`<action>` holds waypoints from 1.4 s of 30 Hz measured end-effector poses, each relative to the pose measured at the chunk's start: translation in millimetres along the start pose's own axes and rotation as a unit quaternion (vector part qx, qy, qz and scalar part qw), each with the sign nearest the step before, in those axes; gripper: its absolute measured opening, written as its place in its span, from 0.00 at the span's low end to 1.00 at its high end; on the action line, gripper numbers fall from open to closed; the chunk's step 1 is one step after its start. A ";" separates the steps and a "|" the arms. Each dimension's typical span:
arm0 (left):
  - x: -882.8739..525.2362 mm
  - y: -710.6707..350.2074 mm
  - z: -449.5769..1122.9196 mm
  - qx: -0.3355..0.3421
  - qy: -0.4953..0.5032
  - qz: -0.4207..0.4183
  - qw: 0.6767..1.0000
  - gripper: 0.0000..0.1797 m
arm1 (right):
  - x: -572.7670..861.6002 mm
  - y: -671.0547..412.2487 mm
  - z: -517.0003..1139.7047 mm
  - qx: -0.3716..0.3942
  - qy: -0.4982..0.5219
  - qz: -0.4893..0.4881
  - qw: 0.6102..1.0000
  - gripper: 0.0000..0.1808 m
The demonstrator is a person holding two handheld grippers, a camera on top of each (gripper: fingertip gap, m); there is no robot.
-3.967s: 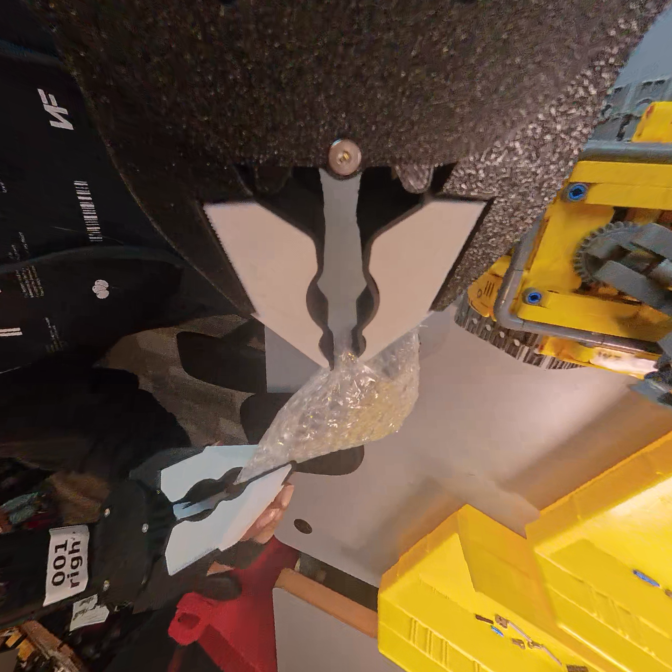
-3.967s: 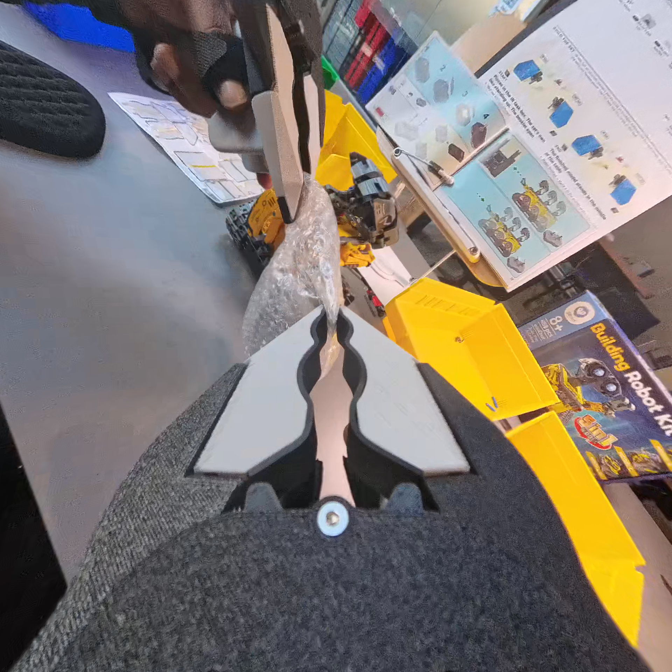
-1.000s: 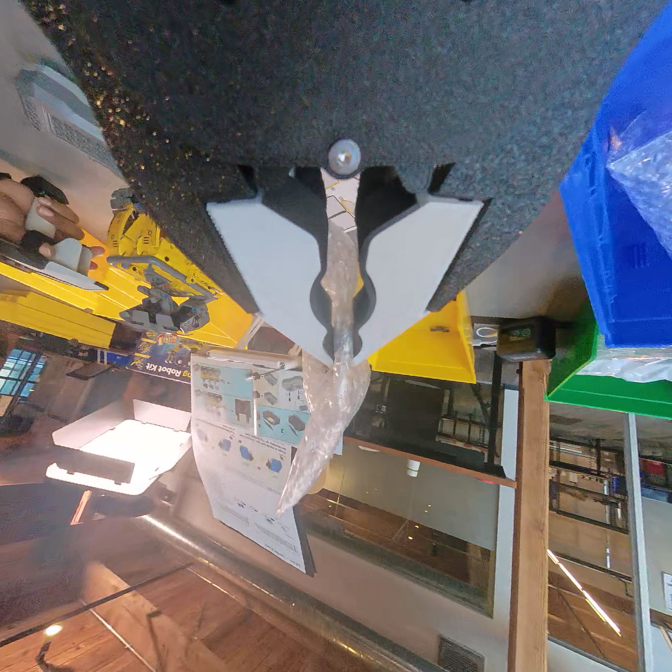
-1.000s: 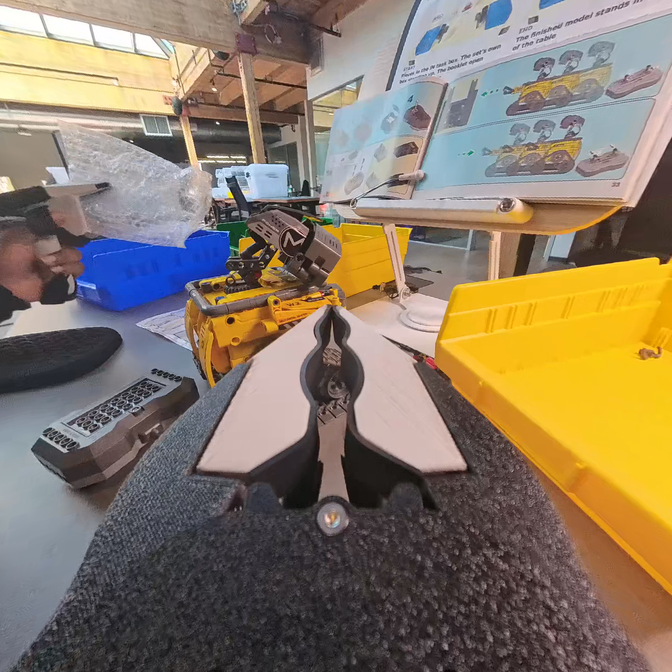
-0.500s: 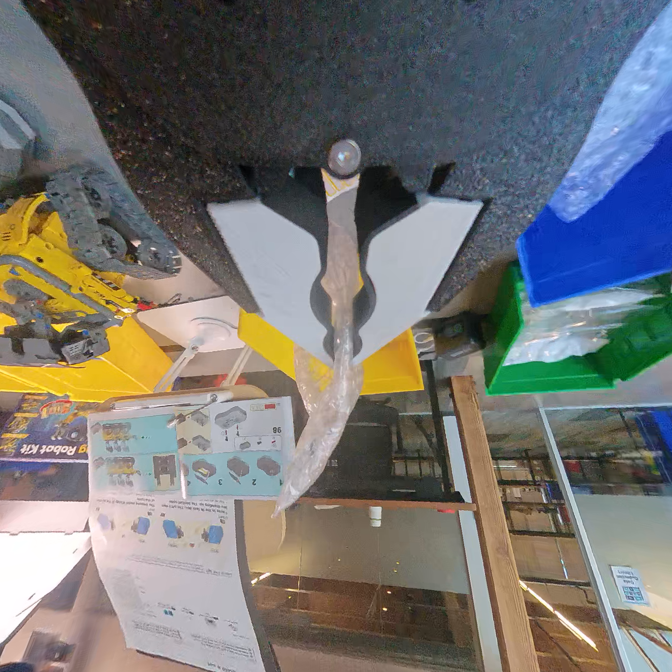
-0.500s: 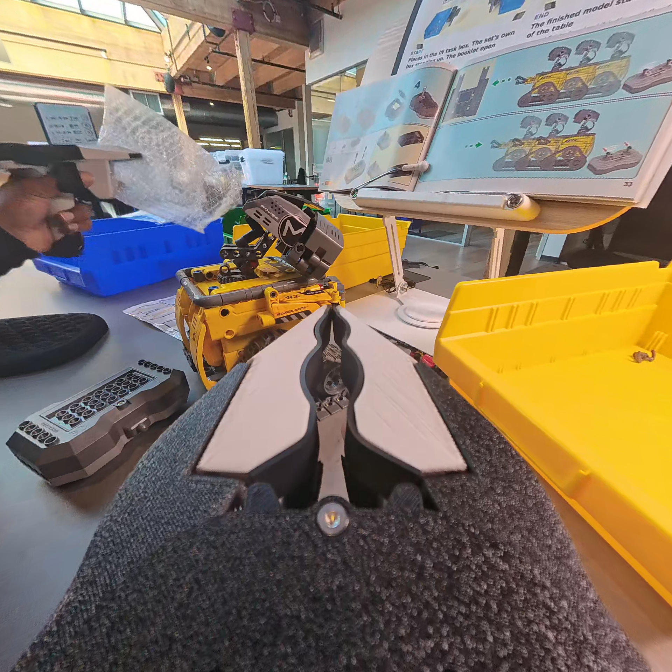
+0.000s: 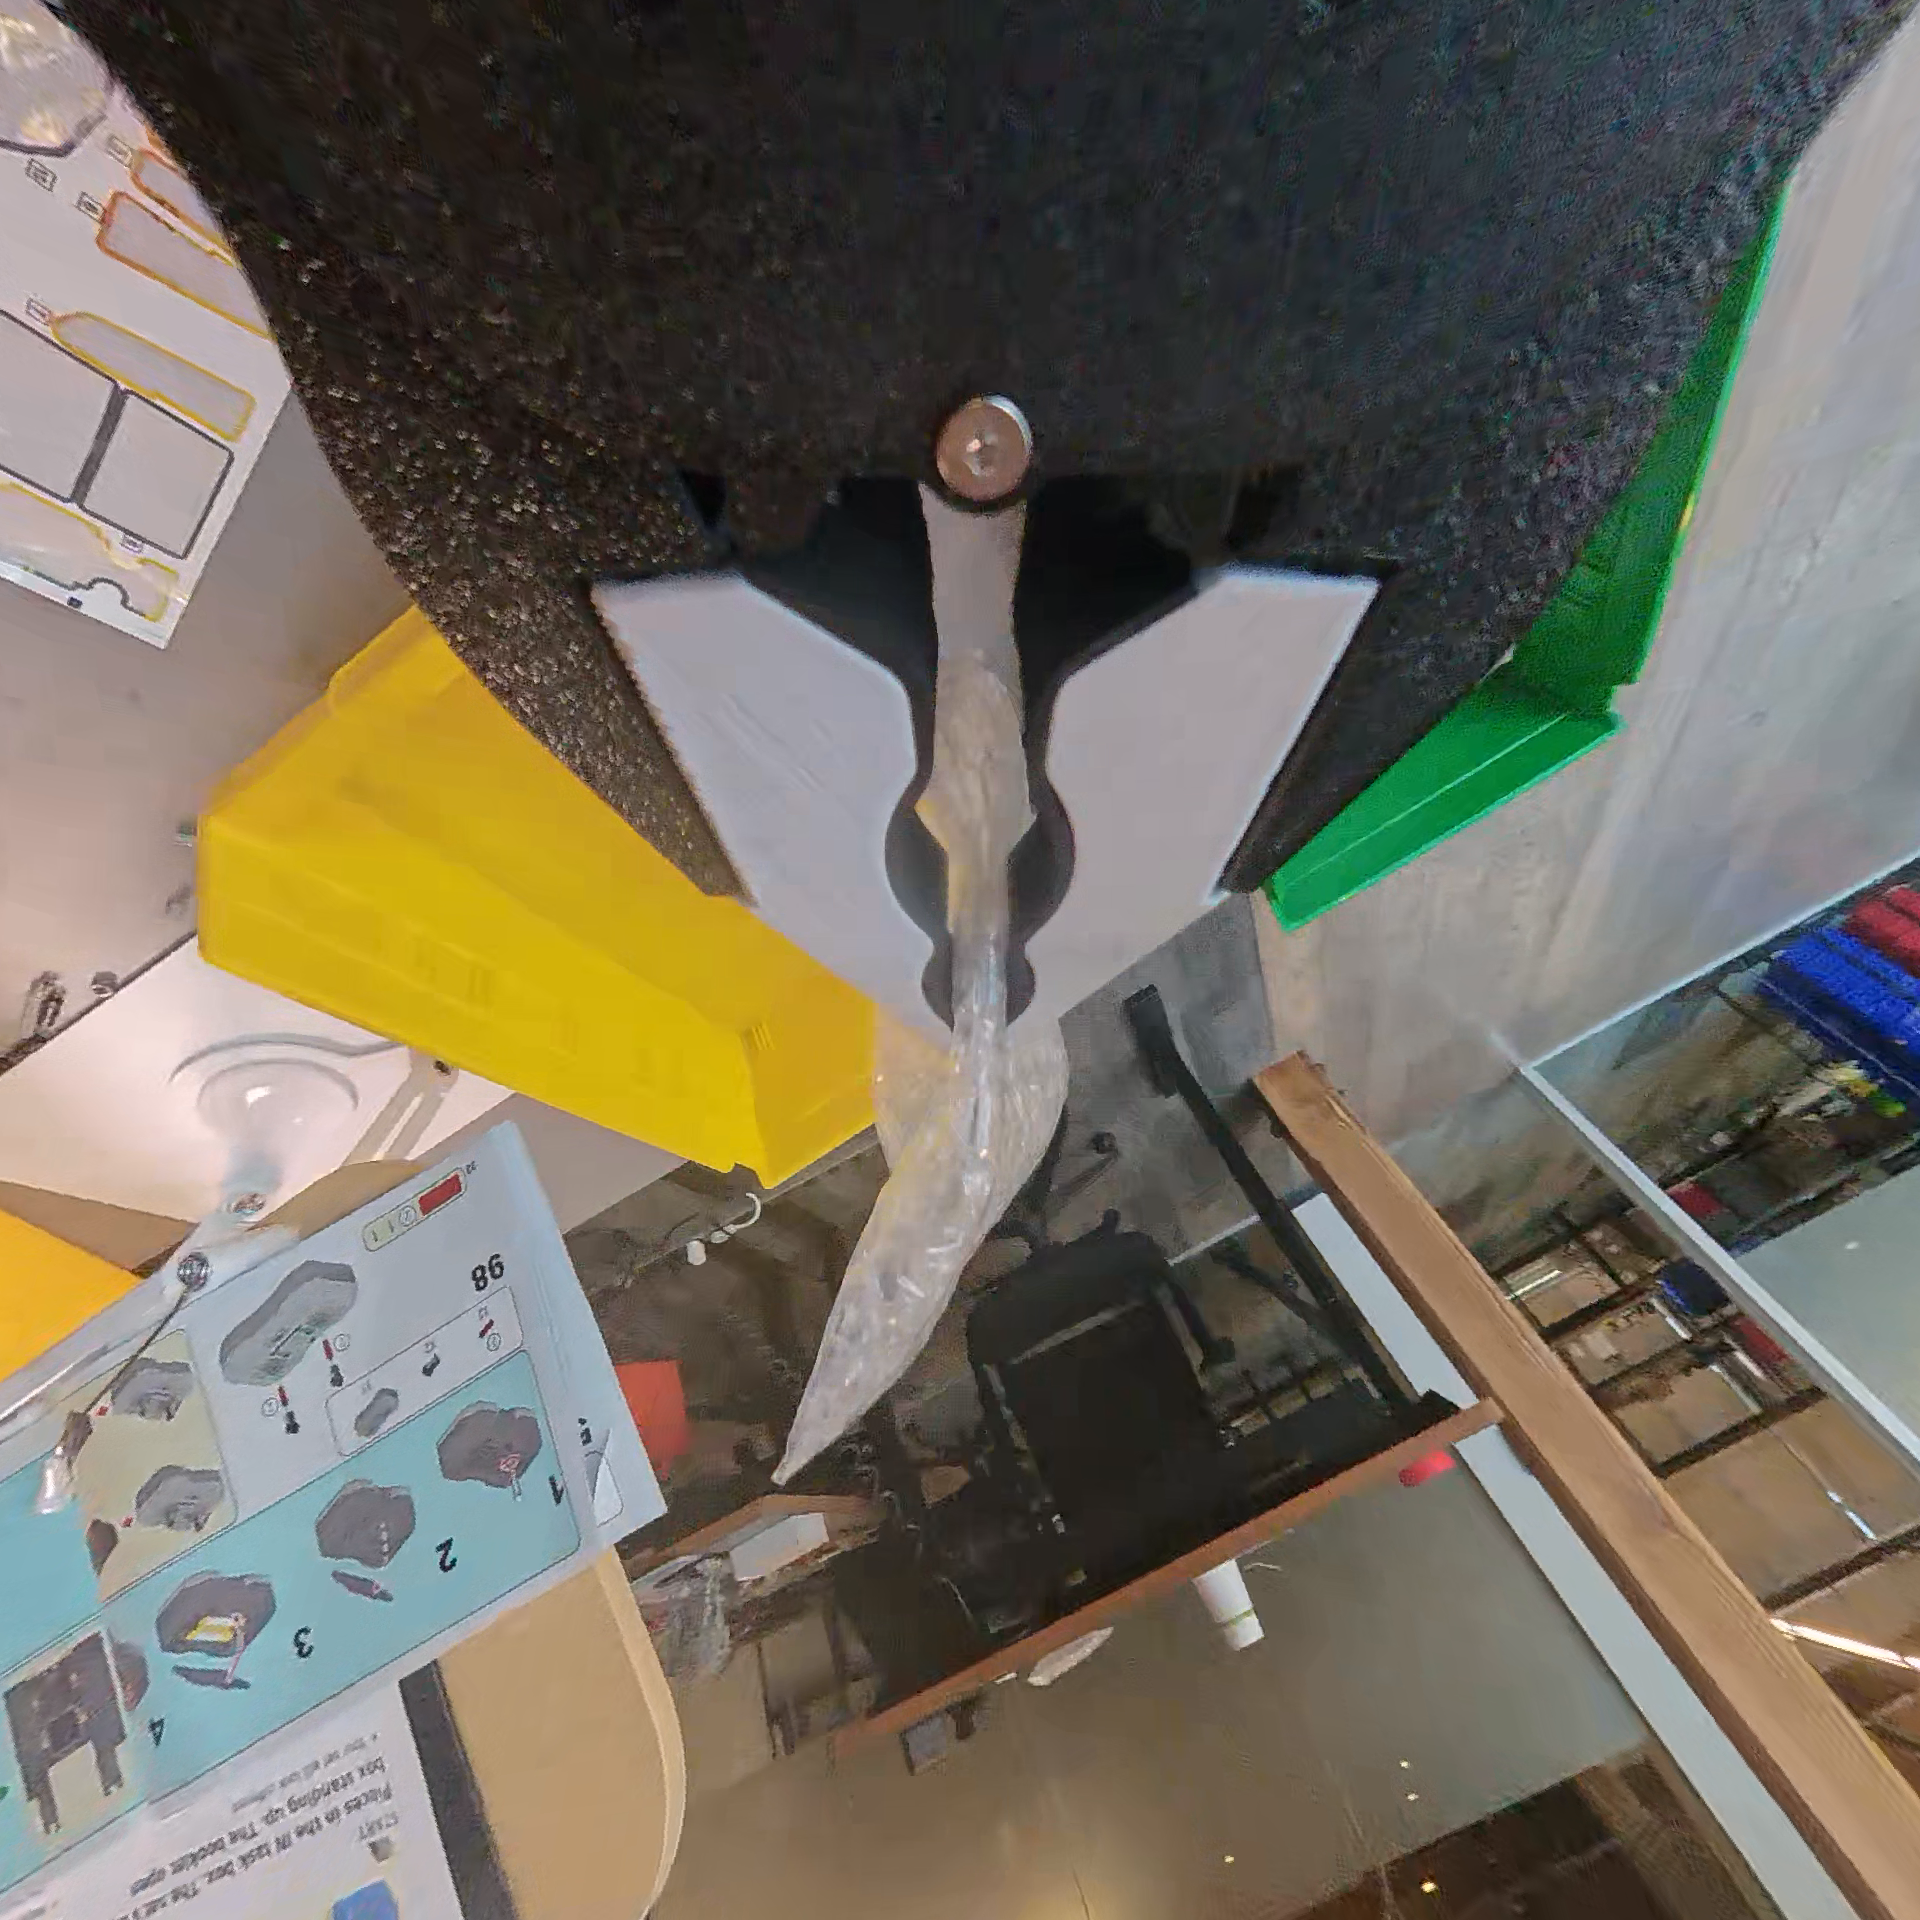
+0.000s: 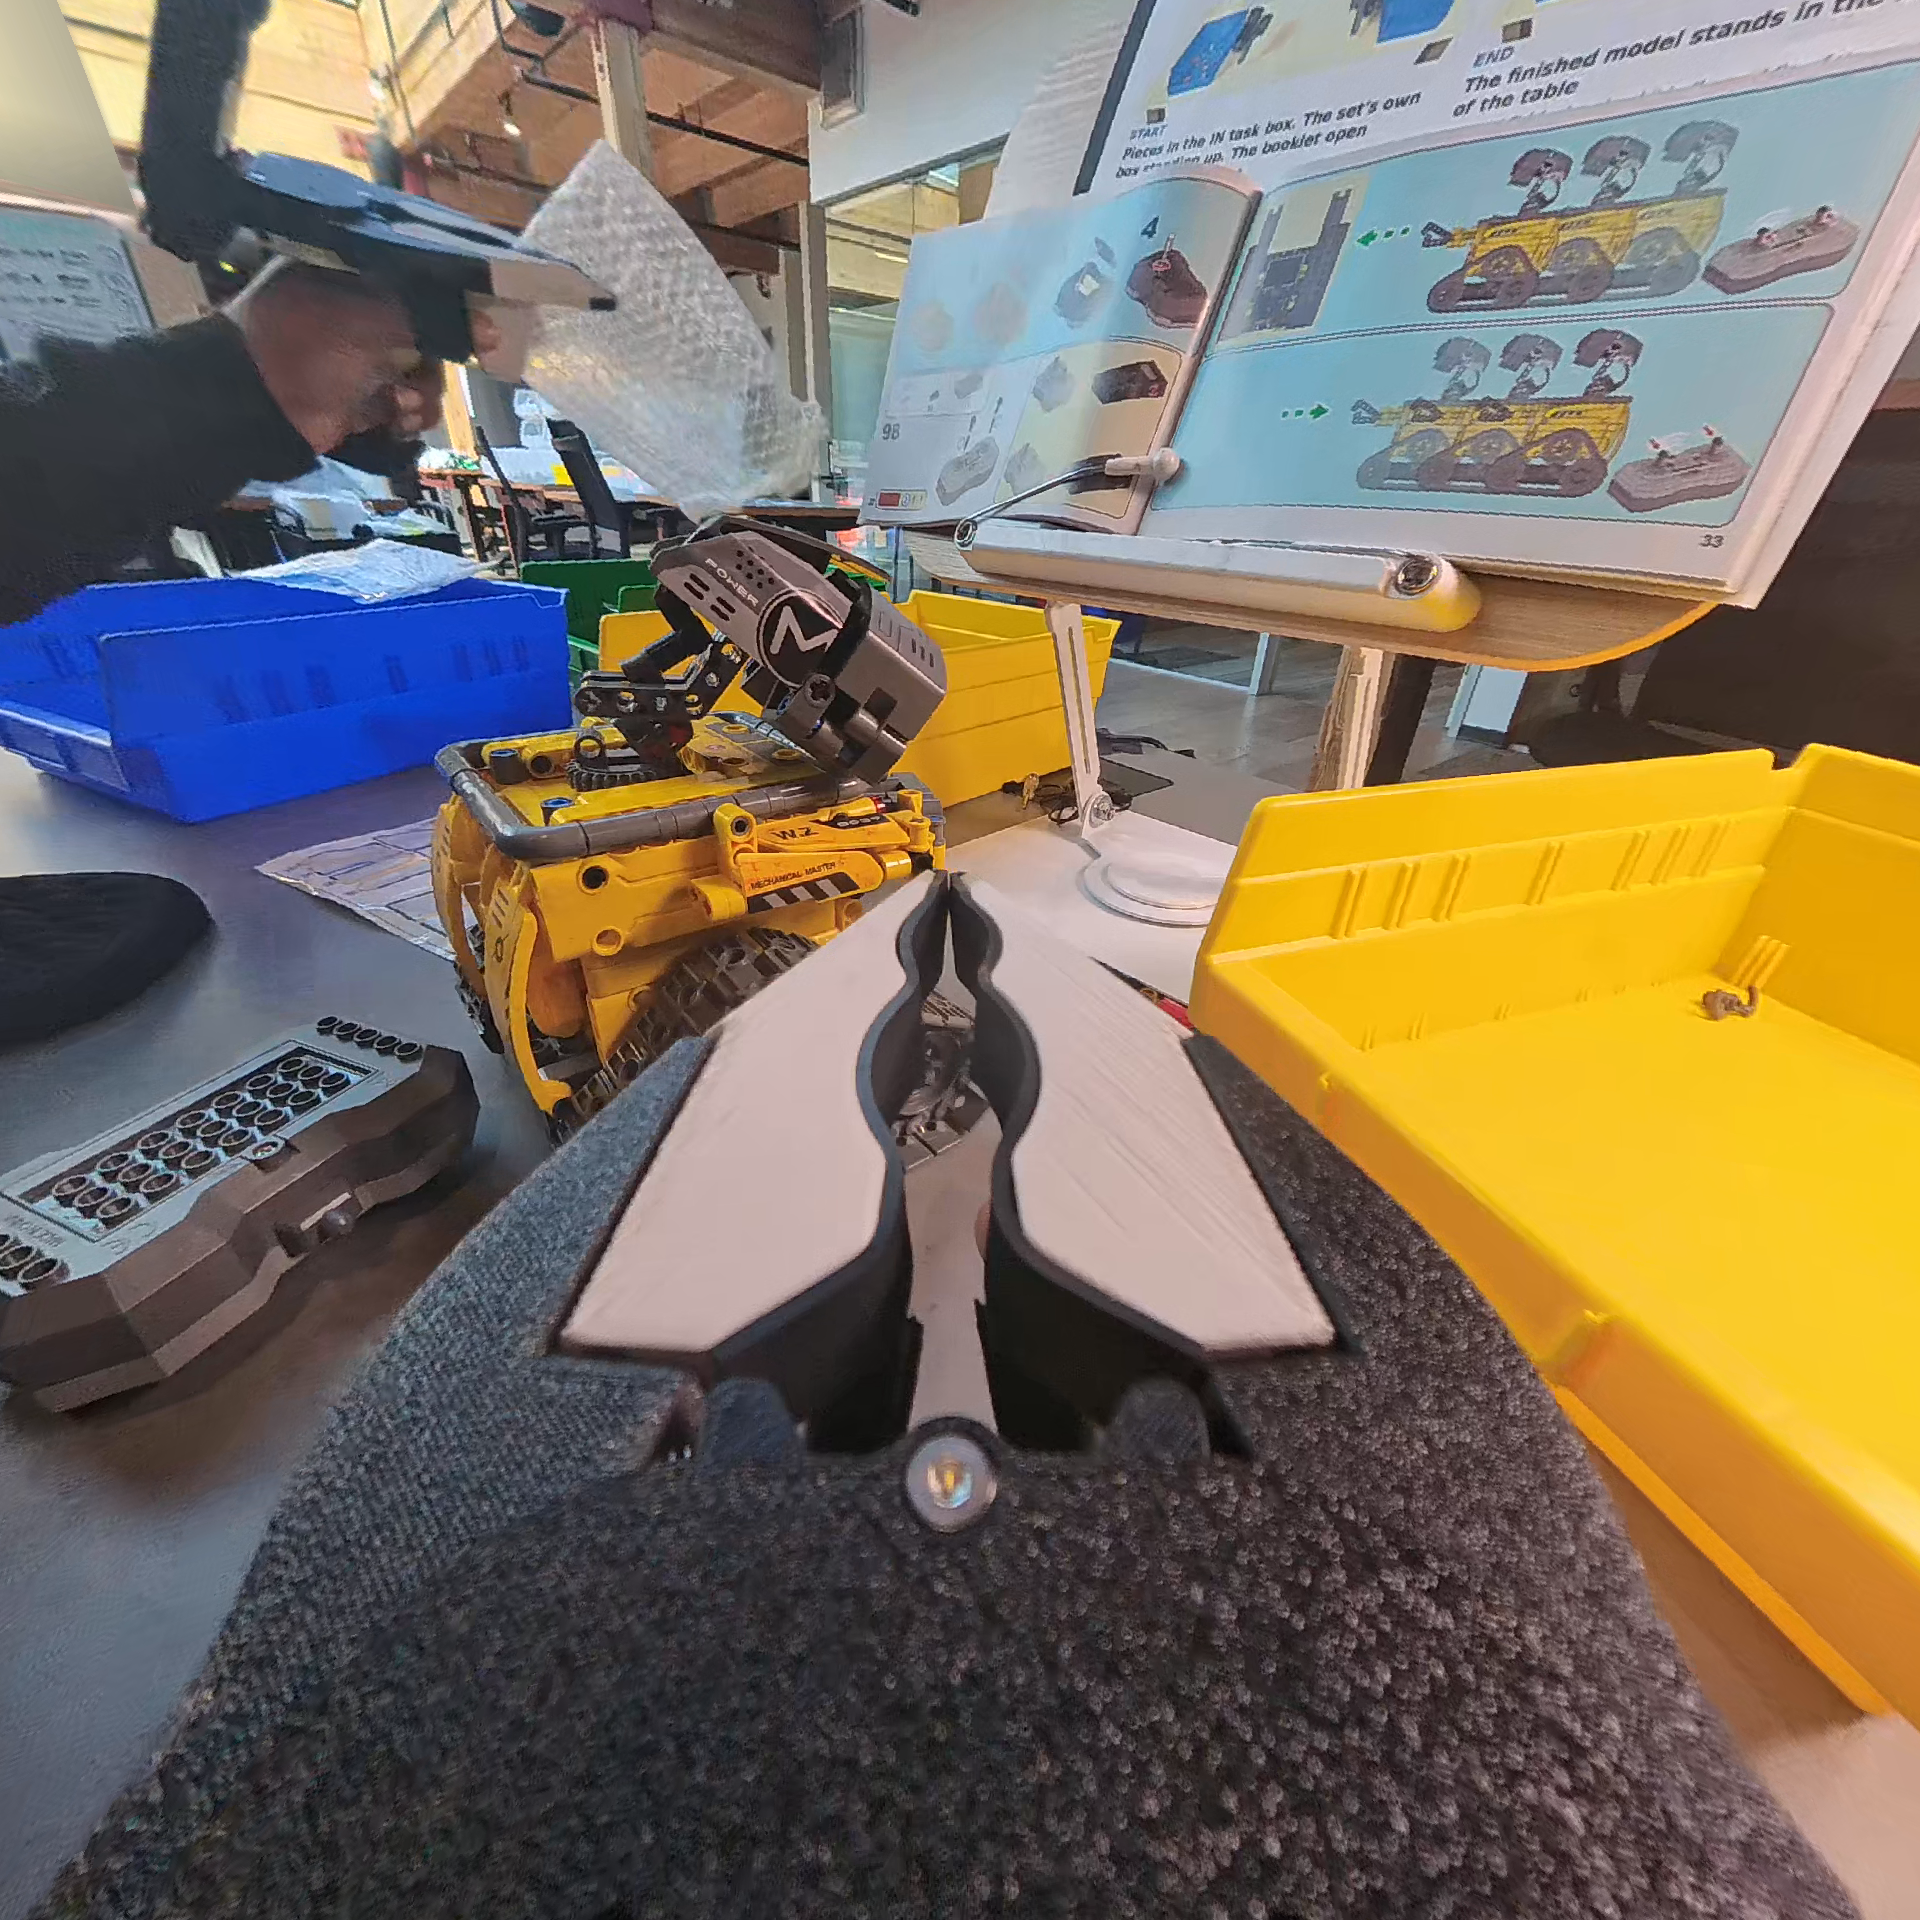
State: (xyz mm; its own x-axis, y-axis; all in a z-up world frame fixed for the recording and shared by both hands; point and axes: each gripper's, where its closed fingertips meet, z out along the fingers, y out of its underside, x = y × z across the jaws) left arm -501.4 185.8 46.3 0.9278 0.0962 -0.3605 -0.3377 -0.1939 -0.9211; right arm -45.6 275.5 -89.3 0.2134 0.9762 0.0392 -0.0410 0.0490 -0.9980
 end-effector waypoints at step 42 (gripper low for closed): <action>-97.8 102.3 16.5 -0.179 -0.005 -0.120 0.977 0.32 | 10.2 2.1 -2.0 -0.002 0.002 0.024 1.000 0.00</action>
State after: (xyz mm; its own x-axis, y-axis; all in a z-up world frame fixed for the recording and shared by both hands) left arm -629.2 172.7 -15.1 0.9714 0.1896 -0.1429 -0.0318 -0.4925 -0.8697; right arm -41.5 285.2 -91.0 0.2160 0.9764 -0.0100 -0.0480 0.0004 -0.9988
